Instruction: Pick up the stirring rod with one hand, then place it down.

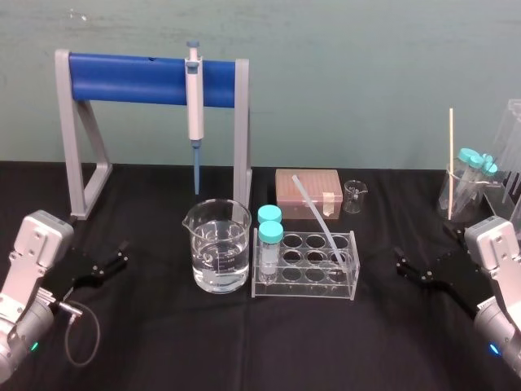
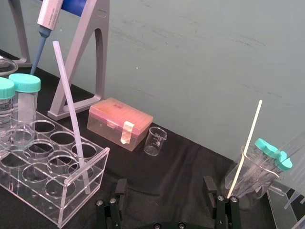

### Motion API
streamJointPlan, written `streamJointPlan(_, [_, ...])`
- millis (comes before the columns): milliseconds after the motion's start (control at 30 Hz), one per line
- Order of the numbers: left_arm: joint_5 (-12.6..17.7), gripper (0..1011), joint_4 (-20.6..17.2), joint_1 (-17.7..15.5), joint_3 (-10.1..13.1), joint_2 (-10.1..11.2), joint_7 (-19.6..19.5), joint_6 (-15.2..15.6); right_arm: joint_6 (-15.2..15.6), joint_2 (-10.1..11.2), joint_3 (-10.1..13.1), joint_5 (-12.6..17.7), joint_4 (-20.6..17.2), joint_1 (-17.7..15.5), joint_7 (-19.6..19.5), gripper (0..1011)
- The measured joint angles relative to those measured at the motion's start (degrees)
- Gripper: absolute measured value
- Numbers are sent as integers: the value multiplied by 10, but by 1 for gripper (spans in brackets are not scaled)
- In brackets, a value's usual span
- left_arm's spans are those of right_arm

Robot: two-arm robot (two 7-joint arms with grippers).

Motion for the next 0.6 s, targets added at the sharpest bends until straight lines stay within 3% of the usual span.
streamJointPlan(600, [0,1000,0,0,0,0,0,0,0,0,0,0,0,0,0,1003])
